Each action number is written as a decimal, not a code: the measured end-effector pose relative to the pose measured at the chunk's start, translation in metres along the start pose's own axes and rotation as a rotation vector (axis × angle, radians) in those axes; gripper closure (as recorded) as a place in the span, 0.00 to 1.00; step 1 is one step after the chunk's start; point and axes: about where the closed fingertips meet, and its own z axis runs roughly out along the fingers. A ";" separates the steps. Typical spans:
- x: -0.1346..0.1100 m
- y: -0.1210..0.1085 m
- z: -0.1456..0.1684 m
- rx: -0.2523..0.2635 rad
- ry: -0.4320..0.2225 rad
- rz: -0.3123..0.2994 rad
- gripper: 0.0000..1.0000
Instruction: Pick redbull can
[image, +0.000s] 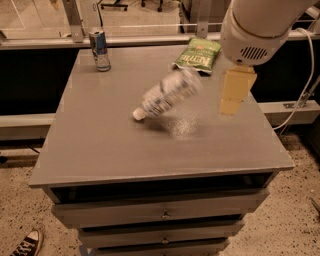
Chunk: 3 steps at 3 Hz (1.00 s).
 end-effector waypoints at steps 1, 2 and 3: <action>0.020 -0.029 -0.006 0.096 0.062 0.017 0.00; 0.008 -0.047 0.001 0.095 -0.024 0.057 0.00; -0.023 -0.047 0.026 0.020 -0.181 0.098 0.00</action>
Offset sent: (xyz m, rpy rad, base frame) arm 0.0670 0.0184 0.0146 0.2612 -0.0542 -0.0067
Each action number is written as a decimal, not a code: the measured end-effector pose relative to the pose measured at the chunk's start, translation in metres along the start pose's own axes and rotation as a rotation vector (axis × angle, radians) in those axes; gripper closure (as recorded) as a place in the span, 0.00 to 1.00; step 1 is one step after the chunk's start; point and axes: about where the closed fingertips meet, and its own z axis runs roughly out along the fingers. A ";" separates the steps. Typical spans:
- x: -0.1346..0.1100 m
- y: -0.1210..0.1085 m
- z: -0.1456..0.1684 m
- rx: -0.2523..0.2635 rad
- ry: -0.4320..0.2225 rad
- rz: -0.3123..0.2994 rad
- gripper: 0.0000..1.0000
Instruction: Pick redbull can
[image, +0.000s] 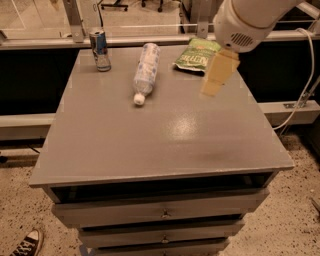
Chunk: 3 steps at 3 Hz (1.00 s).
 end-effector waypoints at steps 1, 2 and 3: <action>-0.030 0.009 0.028 -0.085 -0.169 0.038 0.00; -0.064 0.018 0.047 -0.136 -0.327 0.051 0.00; -0.109 0.018 0.060 -0.121 -0.486 0.064 0.00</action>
Offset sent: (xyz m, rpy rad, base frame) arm 0.0268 0.1202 -0.0337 0.5093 0.0453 0.2518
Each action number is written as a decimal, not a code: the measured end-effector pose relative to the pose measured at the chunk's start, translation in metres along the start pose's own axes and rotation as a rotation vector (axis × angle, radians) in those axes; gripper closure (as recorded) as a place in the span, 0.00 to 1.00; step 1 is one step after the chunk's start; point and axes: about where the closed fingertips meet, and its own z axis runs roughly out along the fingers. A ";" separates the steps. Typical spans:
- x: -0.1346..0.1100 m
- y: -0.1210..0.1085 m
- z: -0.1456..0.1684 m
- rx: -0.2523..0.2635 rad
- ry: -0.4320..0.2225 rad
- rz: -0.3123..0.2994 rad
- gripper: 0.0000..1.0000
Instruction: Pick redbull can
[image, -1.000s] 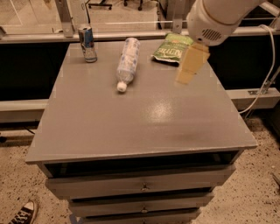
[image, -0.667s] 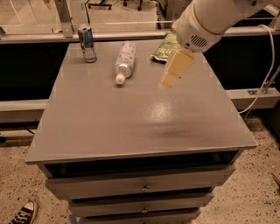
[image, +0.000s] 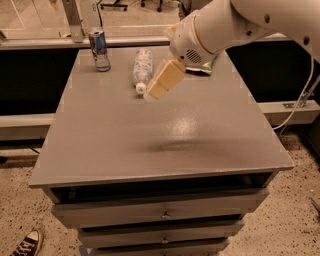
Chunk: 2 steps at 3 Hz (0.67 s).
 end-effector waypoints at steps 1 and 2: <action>-0.001 -0.002 0.003 0.002 -0.009 0.002 0.00; -0.019 -0.024 0.040 0.025 -0.130 0.037 0.00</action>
Offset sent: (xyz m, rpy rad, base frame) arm 0.0980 0.0737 -0.0072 0.3441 -0.0759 0.0060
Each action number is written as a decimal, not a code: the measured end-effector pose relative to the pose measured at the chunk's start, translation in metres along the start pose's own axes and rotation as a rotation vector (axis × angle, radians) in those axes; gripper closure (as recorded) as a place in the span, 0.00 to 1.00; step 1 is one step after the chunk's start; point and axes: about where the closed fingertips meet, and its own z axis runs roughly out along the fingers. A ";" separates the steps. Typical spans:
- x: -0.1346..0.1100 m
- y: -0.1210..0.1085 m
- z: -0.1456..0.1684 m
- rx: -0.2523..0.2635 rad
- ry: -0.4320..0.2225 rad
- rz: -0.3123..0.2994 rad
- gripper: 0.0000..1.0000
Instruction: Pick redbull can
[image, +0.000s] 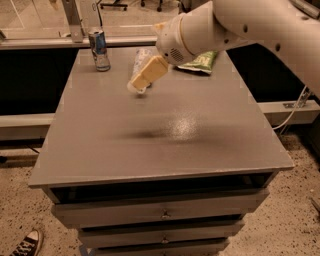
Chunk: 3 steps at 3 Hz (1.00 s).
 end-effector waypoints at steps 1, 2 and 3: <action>-0.021 -0.035 0.068 0.030 -0.150 0.042 0.00; -0.040 -0.067 0.137 0.047 -0.256 0.080 0.00; -0.043 -0.082 0.189 0.052 -0.280 0.109 0.00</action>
Offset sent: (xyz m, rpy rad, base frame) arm 0.1902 0.1597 -0.0300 0.4013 -0.0741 0.0042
